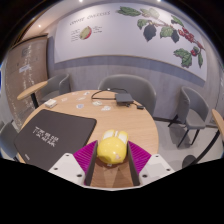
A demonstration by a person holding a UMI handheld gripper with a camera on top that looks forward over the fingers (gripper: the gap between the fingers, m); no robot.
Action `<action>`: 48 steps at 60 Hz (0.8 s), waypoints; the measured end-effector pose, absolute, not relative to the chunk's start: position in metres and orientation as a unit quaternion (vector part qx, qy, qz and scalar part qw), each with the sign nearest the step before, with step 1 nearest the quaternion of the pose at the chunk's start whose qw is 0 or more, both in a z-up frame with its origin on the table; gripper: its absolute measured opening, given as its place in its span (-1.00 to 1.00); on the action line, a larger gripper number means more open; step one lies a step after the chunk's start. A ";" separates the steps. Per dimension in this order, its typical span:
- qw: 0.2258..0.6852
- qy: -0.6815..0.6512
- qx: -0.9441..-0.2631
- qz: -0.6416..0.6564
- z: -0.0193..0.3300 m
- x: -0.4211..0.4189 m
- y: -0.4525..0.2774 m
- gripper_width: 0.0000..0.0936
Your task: Arrange mouse
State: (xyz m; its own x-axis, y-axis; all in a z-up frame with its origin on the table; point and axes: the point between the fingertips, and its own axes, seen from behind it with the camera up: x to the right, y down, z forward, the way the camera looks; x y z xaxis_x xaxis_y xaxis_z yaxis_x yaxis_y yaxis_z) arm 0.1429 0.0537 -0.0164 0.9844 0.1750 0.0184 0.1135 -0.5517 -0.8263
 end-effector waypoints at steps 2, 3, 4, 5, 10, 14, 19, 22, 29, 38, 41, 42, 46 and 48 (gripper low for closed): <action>0.469 -0.073 -0.879 0.043 -0.018 0.139 0.056 0.09; 0.472 -0.068 -0.878 0.045 -0.018 0.138 0.057 0.05; 0.474 -0.064 -0.877 0.044 -0.017 0.139 0.057 0.02; 0.477 -0.060 -0.876 0.042 -0.017 0.140 0.057 -0.03; 0.491 -0.042 -0.869 0.035 -0.015 0.144 0.051 -0.19; 0.492 -0.022 -0.869 0.038 -0.012 0.147 0.043 -0.22; 0.490 0.008 -0.871 0.033 -0.006 0.154 0.029 -0.21; 0.504 0.012 -0.863 0.030 0.013 0.143 0.018 -0.21; 0.575 -0.024 -0.817 0.037 0.095 0.077 0.007 -0.21; 0.589 -0.070 -0.800 0.094 0.120 -0.049 0.000 -0.22; 0.570 -0.086 -0.812 0.093 0.094 -0.080 0.000 -0.22; 0.560 -0.091 -0.819 0.090 0.086 -0.085 0.006 -0.22; 0.524 -0.089 -0.843 0.083 0.041 -0.101 0.010 -0.22; 0.506 -0.082 -0.855 0.084 0.023 -0.104 0.010 -0.22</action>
